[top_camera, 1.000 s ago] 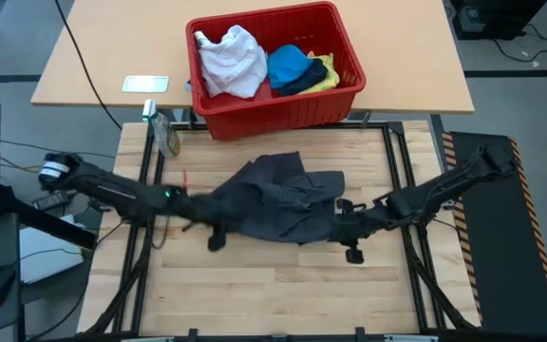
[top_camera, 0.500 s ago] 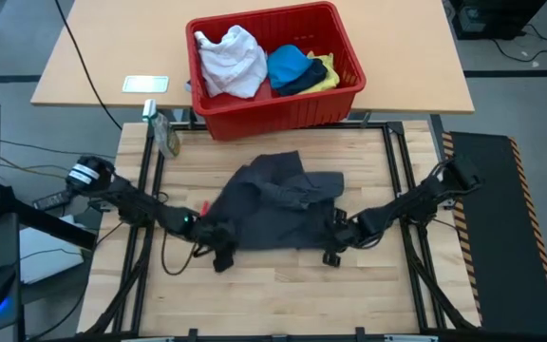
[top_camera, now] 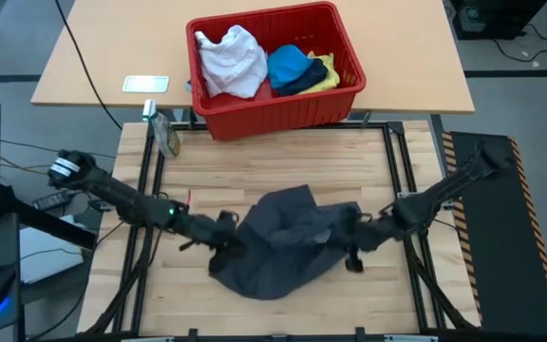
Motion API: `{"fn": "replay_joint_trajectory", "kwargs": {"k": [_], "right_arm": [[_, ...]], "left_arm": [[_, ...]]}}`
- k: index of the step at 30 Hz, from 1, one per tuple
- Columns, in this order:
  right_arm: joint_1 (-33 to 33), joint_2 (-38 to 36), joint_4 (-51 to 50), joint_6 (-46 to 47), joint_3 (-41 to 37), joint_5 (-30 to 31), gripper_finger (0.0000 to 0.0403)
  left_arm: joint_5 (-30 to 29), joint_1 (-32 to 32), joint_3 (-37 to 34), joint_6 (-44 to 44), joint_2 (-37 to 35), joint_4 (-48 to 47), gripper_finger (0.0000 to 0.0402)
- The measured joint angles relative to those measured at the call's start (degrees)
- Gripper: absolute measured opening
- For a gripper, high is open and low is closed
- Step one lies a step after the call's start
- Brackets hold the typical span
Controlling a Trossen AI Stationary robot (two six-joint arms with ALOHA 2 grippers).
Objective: Fold laundry
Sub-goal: Fold the black shorts
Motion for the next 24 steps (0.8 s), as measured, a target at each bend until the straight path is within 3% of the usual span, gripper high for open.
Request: {"fn": "replay_joint_trajectory", "kwargs": {"k": [3, 7, 9, 13, 15, 17, 21, 24], "right_arm": [[-1.94, -2.81, -4.22, 3.57, -0.11, 5.06, 0.0009], [-3.07, -5.20, -7.76, 4.27, -0.09, 5.98, 0.0020], [-3.02, -5.82, -9.46, 3.56, -0.11, 3.83, 0.0036], [-2.50, -6.79, -10.78, 3.08, -0.09, -7.46, 0.0082], [-2.51, -6.98, -11.04, 3.10, -0.09, -10.04, 0.0108], [-2.75, -7.16, -11.07, 2.96, -0.09, -7.35, 0.0133], [-5.85, -7.12, -11.54, 5.52, -0.09, 8.00, 0.0178], [-10.57, -7.12, -11.68, 6.95, -0.09, 11.13, 0.0205]], "left_arm": [[-2.99, 3.32, 0.00, 3.29, -0.11, -1.33, 0.0142], [-3.23, 6.29, 0.02, 9.11, 2.18, -2.89, 0.0159], [-3.17, 6.96, -0.10, 12.05, 3.20, -3.95, 0.0177], [-3.43, 9.06, -0.07, 16.02, 3.83, -5.28, 0.0219], [-4.25, 10.81, -0.05, 17.82, 3.83, -5.47, 0.0236], [-4.38, 13.29, -0.04, 19.52, 3.83, -5.62, 0.0249], [-4.45, 20.67, 0.02, 20.68, 4.70, -5.70, 0.0258], [-3.03, 26.94, 0.00, 22.54, 6.09, -4.92, 0.0259]]}}
